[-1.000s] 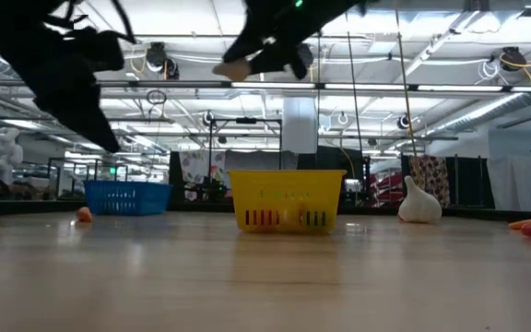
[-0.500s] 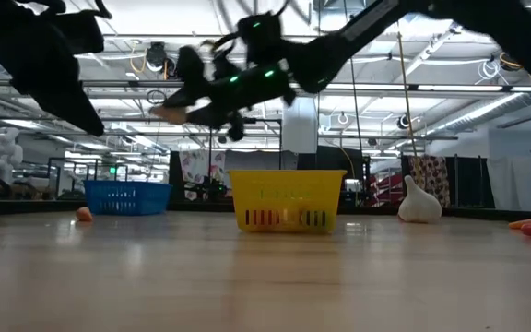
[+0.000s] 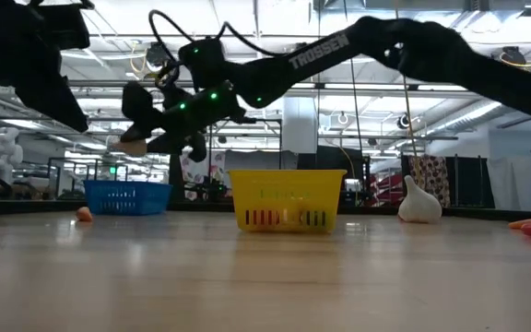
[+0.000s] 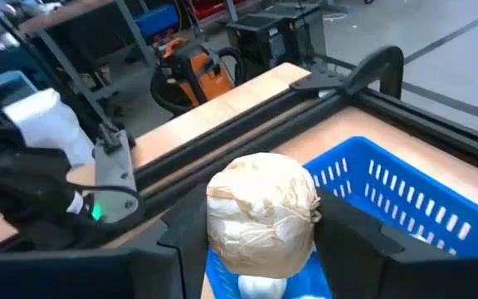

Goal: Sort produce into baskets
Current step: Put the white garlic into the blue bin

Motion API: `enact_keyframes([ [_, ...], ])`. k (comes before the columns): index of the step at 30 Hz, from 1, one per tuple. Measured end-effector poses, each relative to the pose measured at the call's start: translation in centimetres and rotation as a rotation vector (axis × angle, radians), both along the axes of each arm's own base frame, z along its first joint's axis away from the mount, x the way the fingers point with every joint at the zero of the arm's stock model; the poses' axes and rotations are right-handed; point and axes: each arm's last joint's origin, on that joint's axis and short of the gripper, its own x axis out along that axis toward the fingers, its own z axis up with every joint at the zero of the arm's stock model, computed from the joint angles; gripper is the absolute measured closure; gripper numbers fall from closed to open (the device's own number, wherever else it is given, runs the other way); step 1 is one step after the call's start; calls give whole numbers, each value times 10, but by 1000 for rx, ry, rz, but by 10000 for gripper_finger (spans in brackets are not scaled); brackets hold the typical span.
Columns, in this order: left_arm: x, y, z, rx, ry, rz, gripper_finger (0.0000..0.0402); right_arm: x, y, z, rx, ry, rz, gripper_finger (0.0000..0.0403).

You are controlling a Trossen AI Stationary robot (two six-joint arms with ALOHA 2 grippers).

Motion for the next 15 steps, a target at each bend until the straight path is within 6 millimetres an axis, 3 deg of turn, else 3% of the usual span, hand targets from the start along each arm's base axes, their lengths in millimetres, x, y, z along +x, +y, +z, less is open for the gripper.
enact_keyframes([
  [7, -2, -1, 0, -11, 3, 1, 194, -1, -8, -16, 19, 107, -10, 223],
  [15, -3, -1, 0, -17, 2, 9, 194, -2, -6, -19, -12, 148, 13, 172],
])
